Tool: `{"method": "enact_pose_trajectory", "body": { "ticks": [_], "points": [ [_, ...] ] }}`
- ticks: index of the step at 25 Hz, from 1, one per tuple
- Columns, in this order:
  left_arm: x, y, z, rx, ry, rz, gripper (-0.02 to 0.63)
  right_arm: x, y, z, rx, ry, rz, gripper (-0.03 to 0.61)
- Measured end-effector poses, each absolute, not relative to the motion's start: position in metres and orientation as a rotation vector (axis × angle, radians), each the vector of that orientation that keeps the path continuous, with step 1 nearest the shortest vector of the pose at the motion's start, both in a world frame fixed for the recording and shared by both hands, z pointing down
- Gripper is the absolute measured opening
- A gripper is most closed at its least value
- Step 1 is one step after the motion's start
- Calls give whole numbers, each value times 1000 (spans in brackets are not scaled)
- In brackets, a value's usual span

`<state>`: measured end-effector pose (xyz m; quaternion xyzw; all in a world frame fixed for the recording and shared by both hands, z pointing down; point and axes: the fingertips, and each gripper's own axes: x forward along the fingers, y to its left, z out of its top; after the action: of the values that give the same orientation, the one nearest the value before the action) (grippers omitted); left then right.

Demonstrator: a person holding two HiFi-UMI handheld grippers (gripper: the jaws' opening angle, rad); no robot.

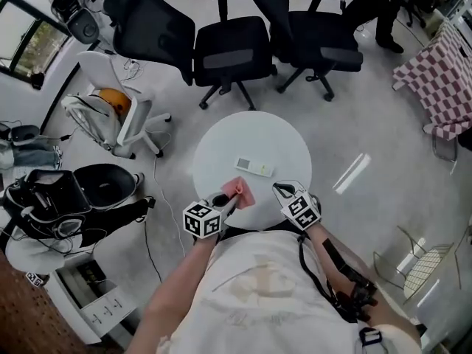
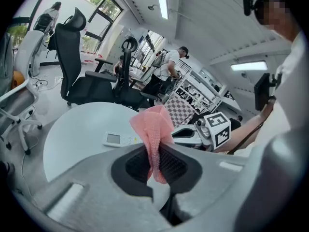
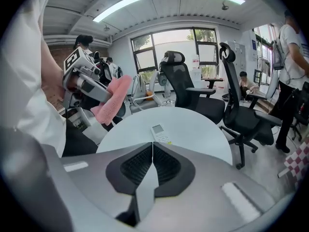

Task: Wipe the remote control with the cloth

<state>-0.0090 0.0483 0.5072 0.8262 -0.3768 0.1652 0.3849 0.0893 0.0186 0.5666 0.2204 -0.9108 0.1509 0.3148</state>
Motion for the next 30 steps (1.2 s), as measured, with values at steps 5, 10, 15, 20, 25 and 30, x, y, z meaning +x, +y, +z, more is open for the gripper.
{"method": "enact_pose_trajectory", "body": {
  "ticks": [5, 10, 15, 20, 25, 30],
  "points": [
    [-7, 34, 523, 2082, -899, 445, 20, 84, 8, 581, 577, -2345, 391, 14],
    [-15, 15, 534, 2079, -795, 463, 20, 73, -13, 598, 582, -2277, 377, 28],
    [-24, -7, 552, 2064, -744, 509, 20, 70, -21, 621, 538, -2214, 348, 90],
    [-15, -25, 568, 2096, -653, 580, 20, 64, -36, 640, 465, -2210, 301, 179],
    [-8, -42, 580, 2082, -623, 620, 20, 56, -48, 657, 396, -2217, 274, 249],
    [-1, -46, 592, 2058, -590, 643, 20, 51, -48, 667, 332, -2227, 248, 247]
  ]
}}
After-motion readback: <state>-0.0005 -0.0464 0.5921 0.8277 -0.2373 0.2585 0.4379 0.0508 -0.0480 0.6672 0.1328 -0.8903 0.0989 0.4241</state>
